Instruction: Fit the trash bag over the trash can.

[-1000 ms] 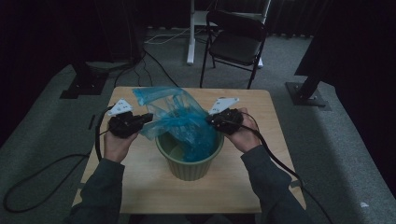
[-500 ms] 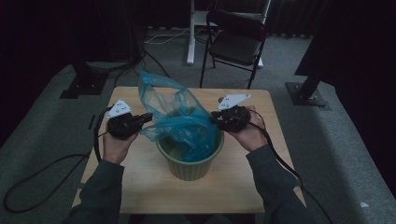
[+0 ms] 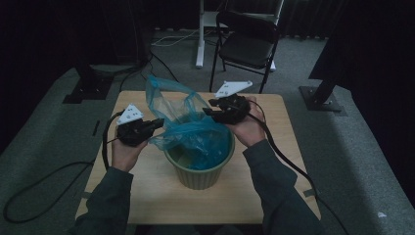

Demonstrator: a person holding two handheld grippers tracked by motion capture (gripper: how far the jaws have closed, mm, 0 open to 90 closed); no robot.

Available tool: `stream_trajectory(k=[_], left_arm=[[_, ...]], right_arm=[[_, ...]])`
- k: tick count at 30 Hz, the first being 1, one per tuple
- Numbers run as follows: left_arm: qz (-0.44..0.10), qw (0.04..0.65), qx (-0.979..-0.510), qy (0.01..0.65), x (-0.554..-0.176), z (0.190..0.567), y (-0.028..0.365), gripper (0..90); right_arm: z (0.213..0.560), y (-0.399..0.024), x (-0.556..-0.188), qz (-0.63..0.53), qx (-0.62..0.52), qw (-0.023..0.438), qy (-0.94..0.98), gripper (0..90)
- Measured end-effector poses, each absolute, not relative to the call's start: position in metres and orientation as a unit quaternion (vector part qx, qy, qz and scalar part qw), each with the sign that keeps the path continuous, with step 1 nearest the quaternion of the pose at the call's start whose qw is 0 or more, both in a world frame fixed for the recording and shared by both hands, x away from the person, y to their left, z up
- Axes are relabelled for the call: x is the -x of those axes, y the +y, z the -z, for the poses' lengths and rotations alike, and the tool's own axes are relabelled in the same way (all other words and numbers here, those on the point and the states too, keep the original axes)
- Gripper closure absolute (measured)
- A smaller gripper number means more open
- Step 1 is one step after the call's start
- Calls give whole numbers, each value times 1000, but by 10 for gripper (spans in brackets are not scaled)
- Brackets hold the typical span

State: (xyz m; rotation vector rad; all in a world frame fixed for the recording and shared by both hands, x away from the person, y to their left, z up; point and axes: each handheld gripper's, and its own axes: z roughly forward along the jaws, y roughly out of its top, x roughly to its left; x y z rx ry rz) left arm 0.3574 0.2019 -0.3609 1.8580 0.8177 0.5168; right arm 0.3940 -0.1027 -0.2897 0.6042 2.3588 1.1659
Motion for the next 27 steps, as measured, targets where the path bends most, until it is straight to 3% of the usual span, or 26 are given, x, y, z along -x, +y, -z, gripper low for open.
stream_trajectory(k=[4,9,18,27], left_arm=[[-214,501,-768,337,-358,362,201,895],[-214,498,-767,344,-359,365,202,894],[-210,491,-761,368,-361,373,217,893],[-200,478,-764,385,-367,384,221,892]], right_arm=[[290,-93,-406,-402,-228,223,858,650],[300,-93,-423,-369,-258,229,863,898],[326,-110,-429,-323,-293,231,870,900],[348,-142,-431,-317,-319,203,870,899]])
